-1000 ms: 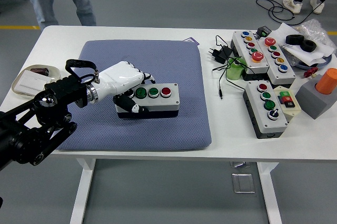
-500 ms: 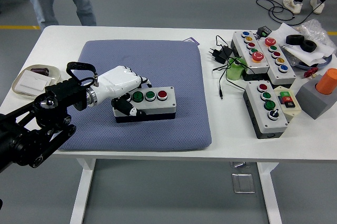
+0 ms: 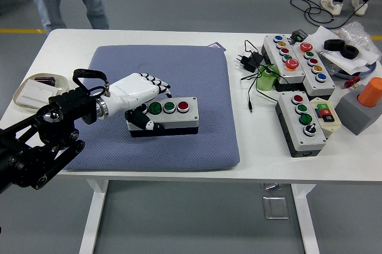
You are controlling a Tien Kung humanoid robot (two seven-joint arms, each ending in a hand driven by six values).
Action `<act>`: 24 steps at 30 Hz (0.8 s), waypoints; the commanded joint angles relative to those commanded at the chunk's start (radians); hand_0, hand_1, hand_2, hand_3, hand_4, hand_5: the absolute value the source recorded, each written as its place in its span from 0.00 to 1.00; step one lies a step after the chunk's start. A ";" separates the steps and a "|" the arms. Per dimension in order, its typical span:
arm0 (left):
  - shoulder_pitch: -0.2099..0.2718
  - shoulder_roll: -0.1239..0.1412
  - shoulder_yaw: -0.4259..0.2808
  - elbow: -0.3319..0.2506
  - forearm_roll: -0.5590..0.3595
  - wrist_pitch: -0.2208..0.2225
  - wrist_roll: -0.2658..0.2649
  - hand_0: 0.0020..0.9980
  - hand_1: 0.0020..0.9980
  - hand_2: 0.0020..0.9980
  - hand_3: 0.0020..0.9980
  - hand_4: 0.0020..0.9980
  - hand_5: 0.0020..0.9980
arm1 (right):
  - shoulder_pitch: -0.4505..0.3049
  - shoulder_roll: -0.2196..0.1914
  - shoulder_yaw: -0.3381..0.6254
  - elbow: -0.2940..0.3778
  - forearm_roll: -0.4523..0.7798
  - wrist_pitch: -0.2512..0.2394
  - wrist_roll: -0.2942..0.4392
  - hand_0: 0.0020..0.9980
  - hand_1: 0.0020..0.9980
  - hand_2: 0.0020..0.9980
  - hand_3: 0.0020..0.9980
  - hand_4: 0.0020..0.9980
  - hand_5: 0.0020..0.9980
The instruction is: Pick up the button,place it on the desk,press the button,press the button
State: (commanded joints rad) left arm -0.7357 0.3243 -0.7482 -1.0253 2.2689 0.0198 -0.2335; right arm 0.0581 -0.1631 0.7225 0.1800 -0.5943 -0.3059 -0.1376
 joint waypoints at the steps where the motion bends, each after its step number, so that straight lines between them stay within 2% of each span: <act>1: 0.000 0.001 0.000 -0.001 0.000 0.001 0.000 0.85 0.91 0.96 0.67 0.55 0.00 | 0.000 0.000 0.000 0.000 0.000 0.000 0.000 0.63 0.47 0.53 0.58 0.27 0.01; 3: 0.000 0.003 -0.002 -0.005 0.000 0.003 0.002 0.85 0.91 0.96 0.67 0.55 0.00 | 0.000 0.000 0.001 0.000 0.000 0.000 -0.001 0.63 0.47 0.53 0.58 0.27 0.01; 4: 0.000 0.004 -0.003 -0.006 0.000 0.002 0.002 0.89 0.95 1.00 0.72 0.59 0.00 | 0.000 0.000 0.002 0.000 -0.001 0.000 -0.001 0.63 0.47 0.53 0.58 0.27 0.00; 11: -0.002 0.007 0.001 -0.004 0.000 -0.006 0.002 0.91 0.96 1.00 0.75 0.61 0.00 | 0.001 0.001 0.004 0.000 -0.004 0.000 -0.003 0.63 0.47 0.53 0.58 0.27 0.00; 21: 0.001 0.004 -0.007 -0.002 0.000 -0.051 0.004 0.92 0.96 1.00 0.76 0.62 0.00 | 0.002 0.001 0.007 0.000 -0.007 -0.001 -0.002 0.63 0.47 0.53 0.58 0.27 0.00; 22: 0.002 0.004 -0.008 -0.003 0.000 -0.058 0.006 0.94 0.98 1.00 0.90 0.65 0.00 | 0.001 0.001 0.007 0.000 -0.007 -0.001 -0.002 0.63 0.47 0.53 0.58 0.27 0.00; 24: 0.004 0.004 -0.011 -0.004 0.000 -0.073 0.009 0.94 0.98 1.00 0.90 0.65 0.00 | 0.001 0.001 0.007 0.000 -0.006 -0.001 -0.002 0.63 0.47 0.53 0.58 0.27 0.00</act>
State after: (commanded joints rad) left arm -0.7320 0.3284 -0.7597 -1.0297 2.2689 -0.0537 -0.2240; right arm 0.0593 -0.1625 0.7295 0.1800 -0.6005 -0.3067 -0.1397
